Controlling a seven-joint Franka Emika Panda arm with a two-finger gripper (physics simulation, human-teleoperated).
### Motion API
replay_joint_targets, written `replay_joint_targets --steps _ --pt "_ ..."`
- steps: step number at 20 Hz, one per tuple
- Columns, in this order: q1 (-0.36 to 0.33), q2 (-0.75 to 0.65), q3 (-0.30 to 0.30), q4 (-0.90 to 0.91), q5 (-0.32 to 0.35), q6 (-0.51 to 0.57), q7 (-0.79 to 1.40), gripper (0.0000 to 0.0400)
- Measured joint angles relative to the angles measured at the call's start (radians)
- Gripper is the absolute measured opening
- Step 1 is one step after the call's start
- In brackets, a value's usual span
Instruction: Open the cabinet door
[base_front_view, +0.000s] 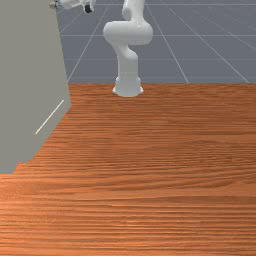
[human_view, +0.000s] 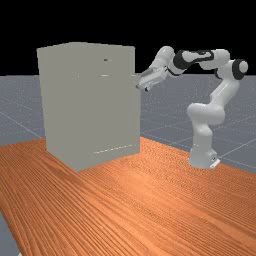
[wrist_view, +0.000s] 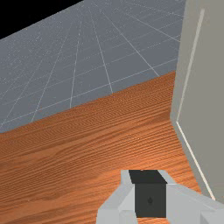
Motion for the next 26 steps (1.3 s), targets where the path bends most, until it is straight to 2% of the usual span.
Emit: replay_joint_targets --steps 4,8,11,13,15,16,17,18,19,21,26 --pt "-0.088 -0.240 0.002 -0.095 -0.023 0.012 0.003 0.0000" --pt "-0.155 -0.319 0.009 -0.152 -0.044 0.102 -0.003 0.0000" --pt "-0.226 -0.462 0.018 -0.193 -0.072 0.147 -0.018 0.0000" --pt "-0.272 -0.509 0.025 -0.218 -0.090 0.216 -0.028 0.0000" --pt "-0.294 -0.526 0.030 -0.257 -0.090 0.344 -0.035 0.0000" --pt "-0.297 -0.524 0.033 -0.281 -0.088 0.412 -0.037 0.0157" --pt "-0.295 -0.518 0.033 -0.306 -0.084 0.497 -0.042 0.0252" --pt "-0.293 -0.502 0.027 -0.322 -0.081 0.584 -0.047 0.0310" --pt "-0.293 -0.483 0.015 -0.331 -0.079 0.640 -0.052 0.0346" --pt "-0.292 -0.436 -0.006 -0.339 -0.075 0.703 -0.058 0.0380" --pt "-0.283 -0.221 -0.021 -0.342 -0.076 0.818 -0.063 0.0398"
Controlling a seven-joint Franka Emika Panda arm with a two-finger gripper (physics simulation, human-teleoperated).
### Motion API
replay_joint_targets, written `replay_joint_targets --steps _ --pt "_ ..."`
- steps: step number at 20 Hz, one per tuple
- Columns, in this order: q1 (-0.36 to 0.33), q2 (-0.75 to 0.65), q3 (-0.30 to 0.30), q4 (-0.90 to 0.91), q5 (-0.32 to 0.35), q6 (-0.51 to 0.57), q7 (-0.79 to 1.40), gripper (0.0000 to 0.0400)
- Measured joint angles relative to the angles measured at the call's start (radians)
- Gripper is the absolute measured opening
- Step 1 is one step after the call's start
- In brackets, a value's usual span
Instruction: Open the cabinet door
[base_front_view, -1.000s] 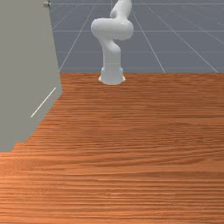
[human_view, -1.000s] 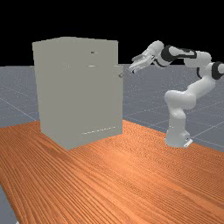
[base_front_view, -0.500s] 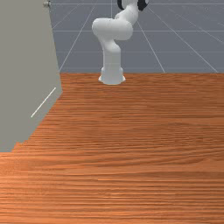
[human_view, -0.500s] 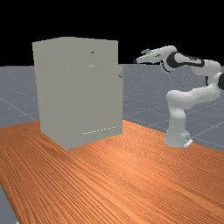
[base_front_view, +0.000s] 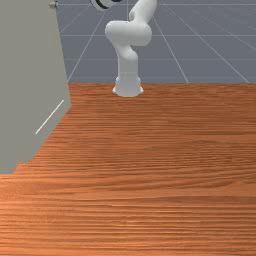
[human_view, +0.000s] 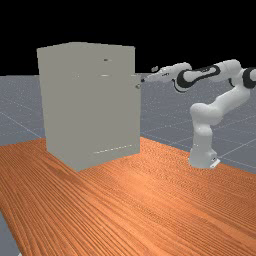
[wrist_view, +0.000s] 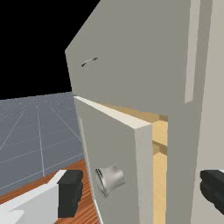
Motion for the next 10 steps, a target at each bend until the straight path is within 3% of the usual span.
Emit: replay_joint_targets --steps 6,10 --pt "0.019 0.266 0.008 0.092 -0.004 0.104 0.006 0.0400" --pt "0.007 0.288 0.056 0.092 0.002 0.112 0.023 0.0400"
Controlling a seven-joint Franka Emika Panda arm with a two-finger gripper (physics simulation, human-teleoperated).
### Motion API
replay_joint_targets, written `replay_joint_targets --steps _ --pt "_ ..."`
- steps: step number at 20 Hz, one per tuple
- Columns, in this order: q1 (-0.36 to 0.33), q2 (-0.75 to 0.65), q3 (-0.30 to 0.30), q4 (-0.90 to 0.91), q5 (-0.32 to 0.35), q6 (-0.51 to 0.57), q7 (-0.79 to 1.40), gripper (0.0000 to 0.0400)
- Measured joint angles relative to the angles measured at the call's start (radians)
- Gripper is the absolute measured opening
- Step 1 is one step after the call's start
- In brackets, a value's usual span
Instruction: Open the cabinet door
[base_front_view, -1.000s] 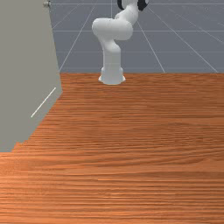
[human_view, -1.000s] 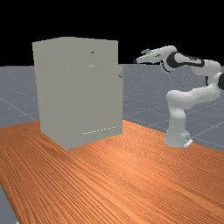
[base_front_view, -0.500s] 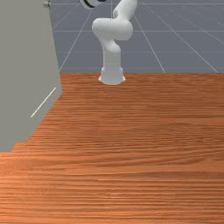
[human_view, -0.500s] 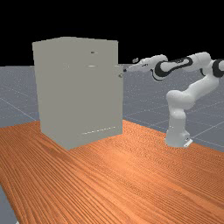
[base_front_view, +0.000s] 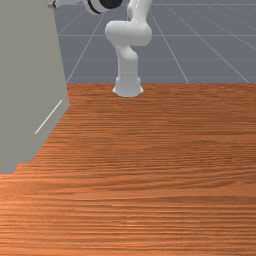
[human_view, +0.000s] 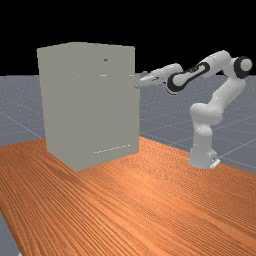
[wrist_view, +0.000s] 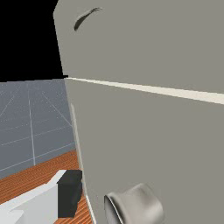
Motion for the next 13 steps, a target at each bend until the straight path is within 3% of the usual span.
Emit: replay_joint_targets --steps 5,13 --pt "0.015 -0.073 0.135 -0.060 0.028 0.004 0.065 0.0400" --pt "0.026 -0.099 0.479 -0.079 0.115 0.021 0.252 0.0399"
